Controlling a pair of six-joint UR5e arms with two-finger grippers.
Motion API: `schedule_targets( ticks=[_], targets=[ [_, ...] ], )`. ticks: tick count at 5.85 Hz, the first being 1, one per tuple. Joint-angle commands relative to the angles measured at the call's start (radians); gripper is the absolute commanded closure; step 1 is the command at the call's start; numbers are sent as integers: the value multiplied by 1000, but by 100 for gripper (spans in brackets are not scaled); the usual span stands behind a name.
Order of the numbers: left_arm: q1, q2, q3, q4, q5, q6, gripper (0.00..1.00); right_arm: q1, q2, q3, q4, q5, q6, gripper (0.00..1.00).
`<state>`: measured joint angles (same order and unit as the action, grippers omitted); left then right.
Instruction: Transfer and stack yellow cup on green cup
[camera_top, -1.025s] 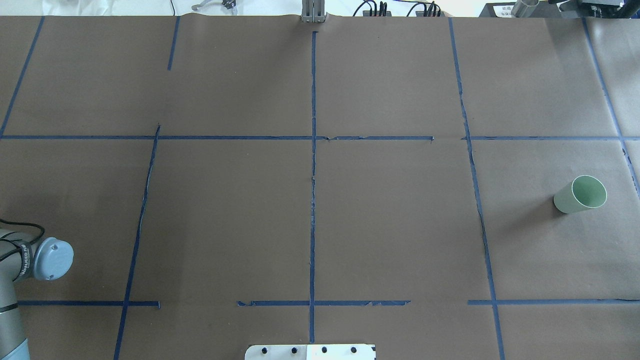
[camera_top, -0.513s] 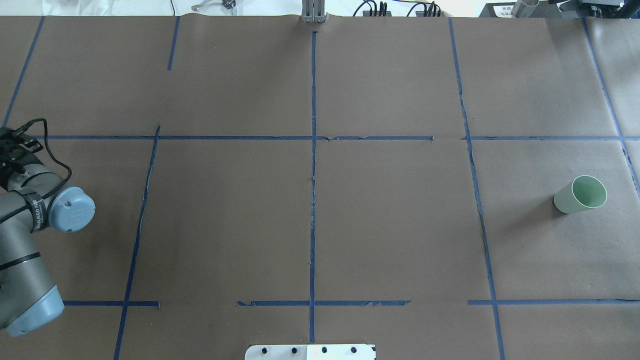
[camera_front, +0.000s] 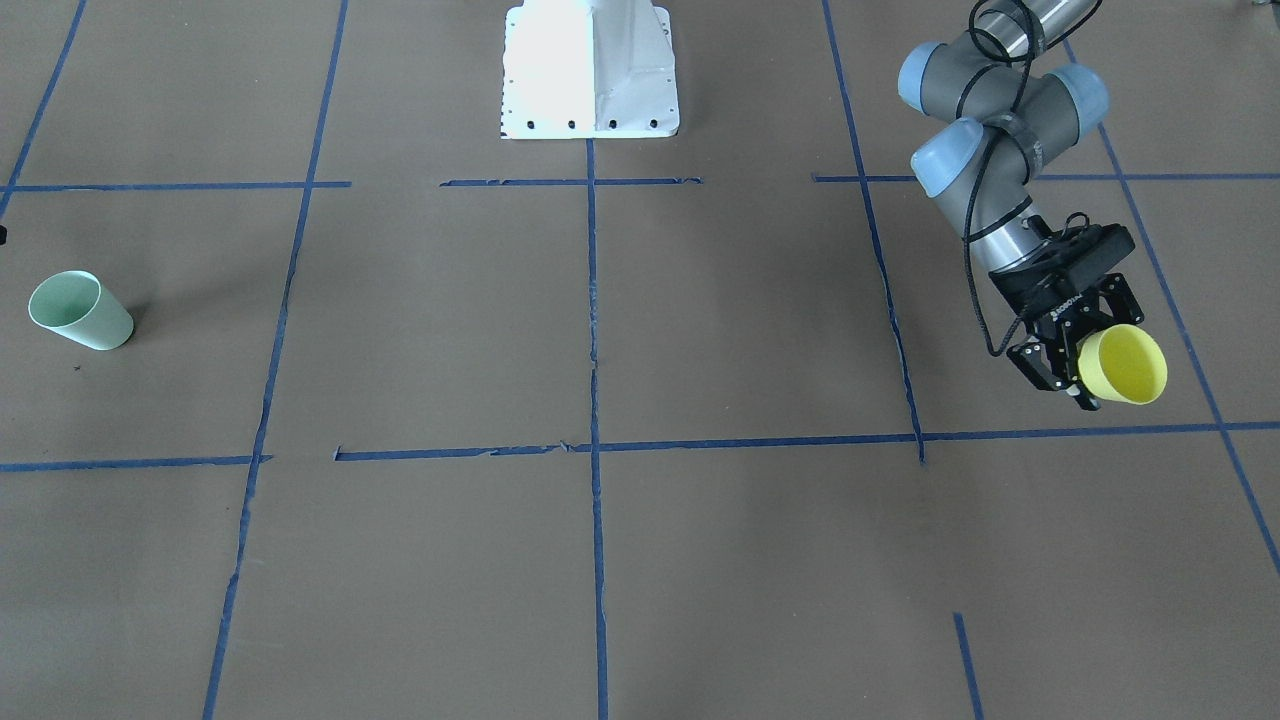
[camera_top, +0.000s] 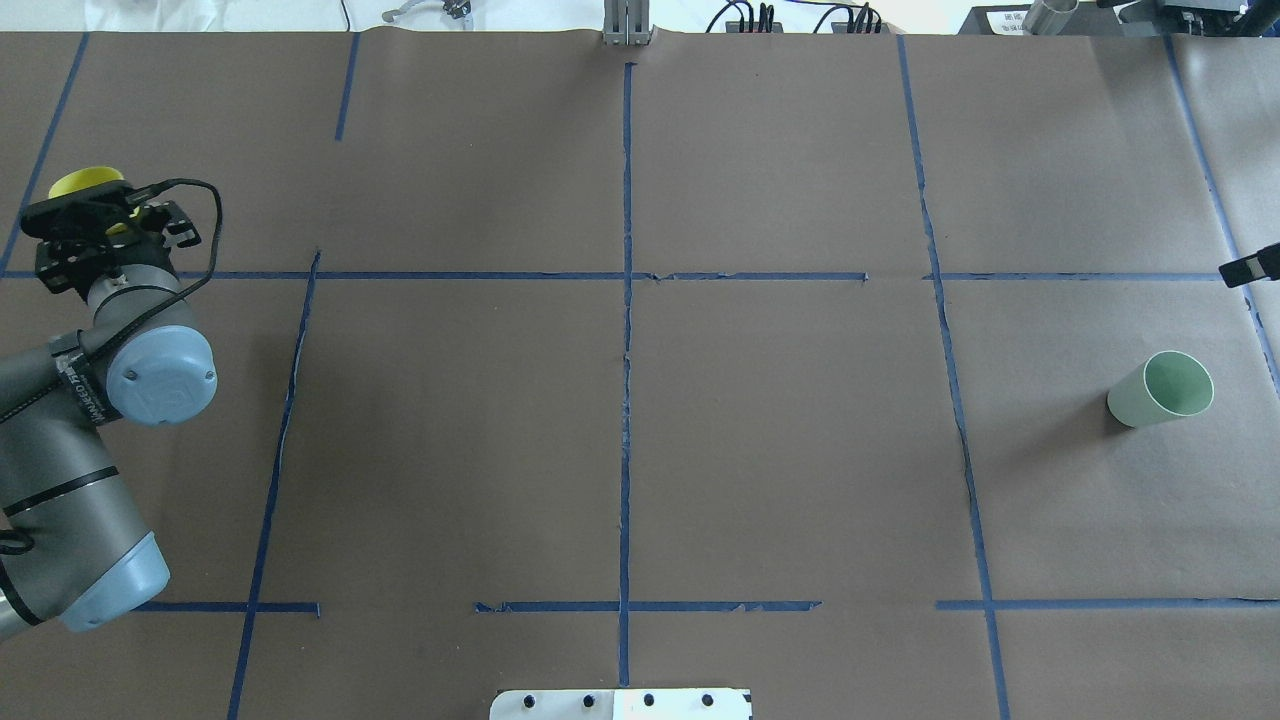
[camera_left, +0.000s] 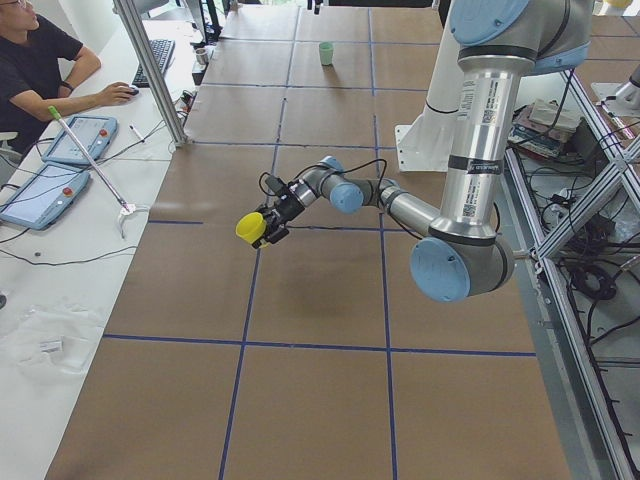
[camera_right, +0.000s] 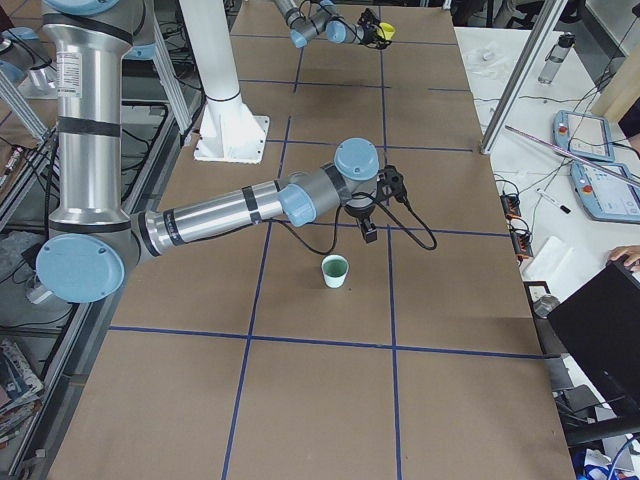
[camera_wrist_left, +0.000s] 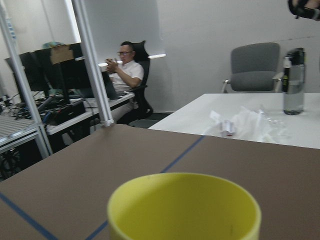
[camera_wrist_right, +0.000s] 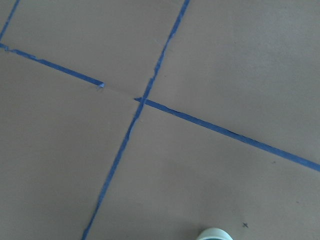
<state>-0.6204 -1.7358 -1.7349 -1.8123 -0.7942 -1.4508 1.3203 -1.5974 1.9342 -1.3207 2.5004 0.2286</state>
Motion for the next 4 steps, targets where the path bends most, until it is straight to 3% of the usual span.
schedule_targets(
  ticks=[1,2,3,4],
  targets=[
    [16,-115,94,-329,-19,239,93,-89,121,2,0,-47,165,0],
    [62,-196,103,-381,-70,336,93,-139,186,3,0,-79,260,0],
    [109,-212,103,-503,-126,448,93,-197,256,6,-2,-153,375,0],
    [143,-217,106,-679,-194,536,93,-232,316,8,-3,-170,490,0]
  ],
)
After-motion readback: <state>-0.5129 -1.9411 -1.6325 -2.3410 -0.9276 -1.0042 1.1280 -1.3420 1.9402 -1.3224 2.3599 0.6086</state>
